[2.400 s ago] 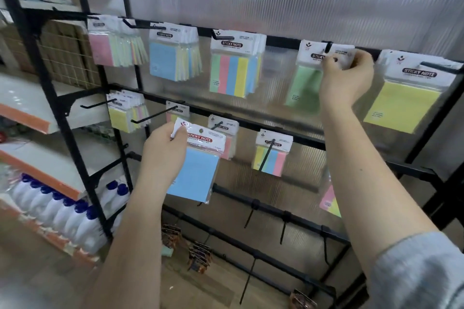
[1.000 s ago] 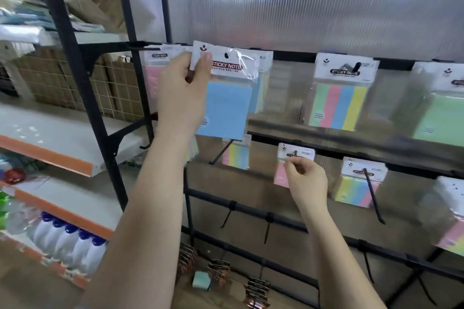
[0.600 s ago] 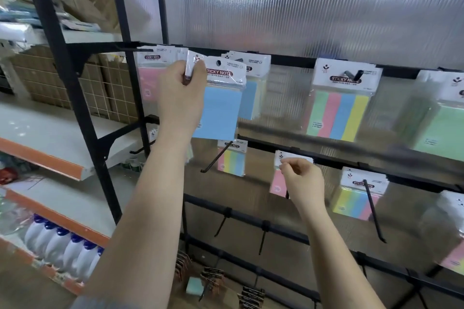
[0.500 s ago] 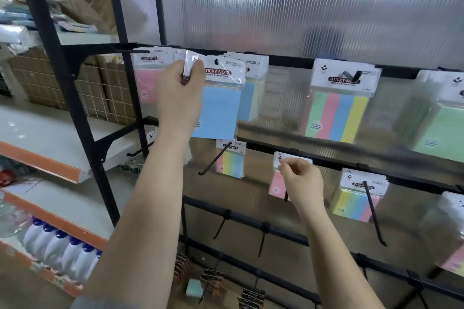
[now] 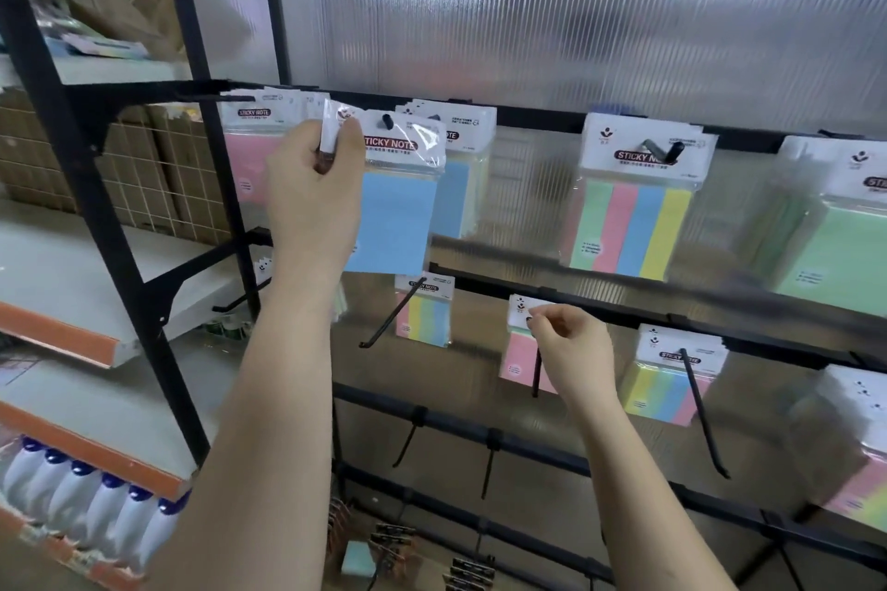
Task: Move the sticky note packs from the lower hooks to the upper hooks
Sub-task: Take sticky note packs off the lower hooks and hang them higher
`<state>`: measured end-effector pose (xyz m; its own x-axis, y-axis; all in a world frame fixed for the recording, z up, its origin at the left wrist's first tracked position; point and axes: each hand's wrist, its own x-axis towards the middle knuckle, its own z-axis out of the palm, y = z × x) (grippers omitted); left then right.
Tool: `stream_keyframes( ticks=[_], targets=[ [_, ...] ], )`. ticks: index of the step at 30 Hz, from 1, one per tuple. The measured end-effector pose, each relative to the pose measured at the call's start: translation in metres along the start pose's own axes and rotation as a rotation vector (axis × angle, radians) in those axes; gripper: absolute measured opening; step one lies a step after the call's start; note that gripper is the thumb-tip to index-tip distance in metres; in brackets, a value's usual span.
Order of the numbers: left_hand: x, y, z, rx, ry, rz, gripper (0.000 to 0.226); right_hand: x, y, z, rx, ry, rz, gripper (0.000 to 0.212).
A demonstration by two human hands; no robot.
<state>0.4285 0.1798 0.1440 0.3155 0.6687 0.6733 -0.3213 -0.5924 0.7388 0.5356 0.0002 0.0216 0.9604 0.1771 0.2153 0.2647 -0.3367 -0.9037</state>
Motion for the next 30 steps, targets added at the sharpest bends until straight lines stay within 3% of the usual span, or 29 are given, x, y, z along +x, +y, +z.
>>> stream_keyframes(
  ticks=[15,26,30],
  targets=[
    [0.048,-0.053,0.042,-0.101,-0.220,-0.022,0.033,-0.020,0.003,0.018,0.089,0.306,0.122,0.015],
    [0.052,-0.062,0.064,-0.123,-0.142,-0.061,0.039,-0.015,0.020,0.018,0.076,0.382,0.230,0.017],
    [0.048,-0.062,0.060,-0.103,-0.152,-0.061,0.030,-0.006,0.024,0.025,0.055,0.369,0.278,0.019]
  ],
)
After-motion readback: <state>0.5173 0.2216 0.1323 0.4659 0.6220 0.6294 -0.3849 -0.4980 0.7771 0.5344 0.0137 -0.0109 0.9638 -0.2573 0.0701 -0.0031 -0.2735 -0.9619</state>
